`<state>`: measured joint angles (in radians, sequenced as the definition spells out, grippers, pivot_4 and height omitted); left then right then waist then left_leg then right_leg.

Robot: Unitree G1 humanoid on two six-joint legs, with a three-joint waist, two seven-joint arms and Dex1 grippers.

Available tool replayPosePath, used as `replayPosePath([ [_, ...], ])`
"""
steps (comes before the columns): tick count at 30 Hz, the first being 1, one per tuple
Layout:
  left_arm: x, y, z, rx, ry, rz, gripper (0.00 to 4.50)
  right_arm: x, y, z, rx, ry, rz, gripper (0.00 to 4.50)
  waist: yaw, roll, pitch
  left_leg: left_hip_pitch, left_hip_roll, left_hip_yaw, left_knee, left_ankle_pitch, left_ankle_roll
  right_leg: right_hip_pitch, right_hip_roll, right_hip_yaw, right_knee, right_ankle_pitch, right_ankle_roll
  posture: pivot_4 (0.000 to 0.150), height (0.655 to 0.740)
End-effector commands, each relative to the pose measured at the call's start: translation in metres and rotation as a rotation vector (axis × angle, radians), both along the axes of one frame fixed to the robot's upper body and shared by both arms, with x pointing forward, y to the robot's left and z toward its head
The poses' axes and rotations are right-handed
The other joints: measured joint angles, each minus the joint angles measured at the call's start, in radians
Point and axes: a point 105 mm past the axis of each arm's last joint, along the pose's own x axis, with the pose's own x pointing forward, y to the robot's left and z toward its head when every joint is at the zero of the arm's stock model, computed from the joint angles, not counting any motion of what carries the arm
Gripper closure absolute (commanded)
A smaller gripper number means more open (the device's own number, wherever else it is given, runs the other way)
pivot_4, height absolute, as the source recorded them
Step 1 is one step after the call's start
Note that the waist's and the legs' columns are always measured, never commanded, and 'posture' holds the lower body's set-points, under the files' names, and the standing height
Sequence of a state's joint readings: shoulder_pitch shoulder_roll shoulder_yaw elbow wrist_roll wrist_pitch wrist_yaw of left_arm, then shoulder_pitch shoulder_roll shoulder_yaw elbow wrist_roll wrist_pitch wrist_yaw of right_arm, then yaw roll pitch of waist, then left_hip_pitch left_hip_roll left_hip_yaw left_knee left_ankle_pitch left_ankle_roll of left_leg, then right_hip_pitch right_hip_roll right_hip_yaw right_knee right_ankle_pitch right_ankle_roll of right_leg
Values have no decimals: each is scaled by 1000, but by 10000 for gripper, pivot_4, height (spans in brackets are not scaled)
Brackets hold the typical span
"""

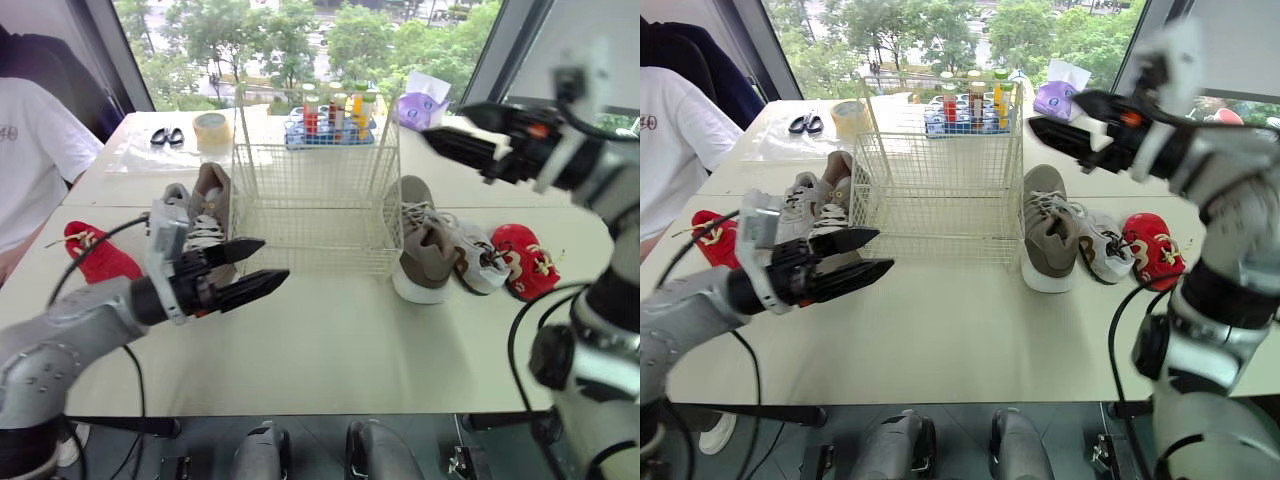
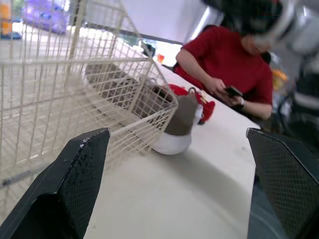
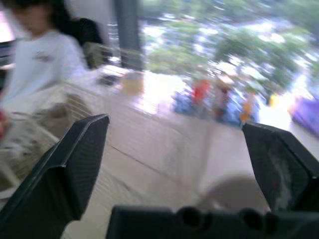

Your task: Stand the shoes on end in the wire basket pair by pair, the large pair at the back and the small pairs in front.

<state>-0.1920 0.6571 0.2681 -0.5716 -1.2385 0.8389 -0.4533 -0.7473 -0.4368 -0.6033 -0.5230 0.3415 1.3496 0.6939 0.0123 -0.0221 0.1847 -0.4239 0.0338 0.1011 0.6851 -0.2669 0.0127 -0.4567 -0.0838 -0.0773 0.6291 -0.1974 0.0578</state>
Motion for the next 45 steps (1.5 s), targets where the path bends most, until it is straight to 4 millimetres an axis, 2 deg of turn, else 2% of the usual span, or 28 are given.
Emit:
replayPosePath([
  [1, -5, -12, 6, -37, -44, 0, 0, -23, -5, -2, 27, -107, -124, 1107, -3, 1, 0, 1, 0, 0, 0, 0, 0, 1, 0, 0, 1, 0, 0, 1500, 7400],
  [3, -5, -15, -3, -19, -25, 11, 0, -27, -10, -23, 27, -83, -222, 1107, -3, 1, -2, 2, 0, -1, -1, 0, 0, 1, 2, 0, 1, 0, 0, 1500, 7400],
  [6, -14, -22, -24, 64, 11, -23, 0, -37, 0, -59, -22, -8, -238, 1107, -3, 3, -3, 5, 0, -1, -3, 0, 0, 3, 2, 0, 1, -1, 0, 1500, 7400],
  [11, -23, -25, -43, 136, 21, -40, 0, -38, 8, -94, -34, 64, -283, 1107, -7, 3, -3, 8, 1, 0, -2, 0, 0, 5, 2, 1, 0, -3, -4, 1500, 7400],
  [18, -26, -27, -54, 167, 14, -39, 0, -15, 18, -117, -27, 91, -315, 1107, -7, 4, -3, 11, 3, -1, -3, -1, 0, 9, 2, 1, -2, -6, -8, 1500, 7400],
  [22, -24, -28, -56, 181, 2, -29, 0, 12, 9, -140, -61, 145, -383, 1107, -9, 4, -3, 11, 2, -1, -3, -1, 1, 9, 2, 1, -2, -6, -8, 1500, 7400],
  [26, -20, -25, -56, 192, -11, -15, 0, 21, 7, -157, -70, 176, -413, 1107, -7, 4, -3, 11, 3, -1, -4, -1, 1, 9, 2, 0, -3, -7, -7, 1500, 7400],
  [29, -20, -22, -56, 201, -15, -5, 0, 21, 8, -163, -83, 182, -419, 9543, -6, 4, -3, 11, 3, -1, -4, -1, 1, 10, 2, 0, -4, -7, -7, 1500, 7400],
  [33, -20, -21, -56, 203, -16, 3, 0, 16, 14, -173, -101, 212, -411, 28417, -3, 4, -3, 13, 4, -3, -4, -2, 1, 14, 2, -2, -8, -7, -7, 1500, 7400],
  [36, -20, -20, -56, 206, -17, 5, 0, 11, 18, -178, -84, 238, -400, 40832, -3, 4, -3, 13, 5, -3, -4, -2, 2, 15, 2, -3, -10, -7, -7, 1500, 7400],
  [37, -20, -20, -56, 206, -17, 5, 0, 10, 20, -180, -74, 248, -396, 42838, -2, 4, -3, 13, 5, -3, -4, -2, 2, 15, 2, -3, -10, -7, -7, 1500, 7400],
  [41, -18, -21, -54, 208, -18, -6, 0, 9, 16, -168, -57, 207, -432, 43708, 0, 4, -3, 13, 5, -3, -5, -3, 3, 15, 2, -3, -12, -7, -7, 1500, 7400],
  [43, -20, -21, -50, 189, -2, -37, 0, 12, 2, -135, -38, 70, -513, 43709, -1, 4, -3, 13, 5, -3, -7, -3, 3, 15, 2, -4, -13, -7, -7, 1500, 7400],
  [45, -23, -21, -42, 141, 28, -91, 0, 13, -10, -88, -19, -108, -589, 43709, -1, 7, -1, 11, 5, -3, -7, -3, 3, 14, 2, -4, -14, -6, -7, 1500, 7400],
])
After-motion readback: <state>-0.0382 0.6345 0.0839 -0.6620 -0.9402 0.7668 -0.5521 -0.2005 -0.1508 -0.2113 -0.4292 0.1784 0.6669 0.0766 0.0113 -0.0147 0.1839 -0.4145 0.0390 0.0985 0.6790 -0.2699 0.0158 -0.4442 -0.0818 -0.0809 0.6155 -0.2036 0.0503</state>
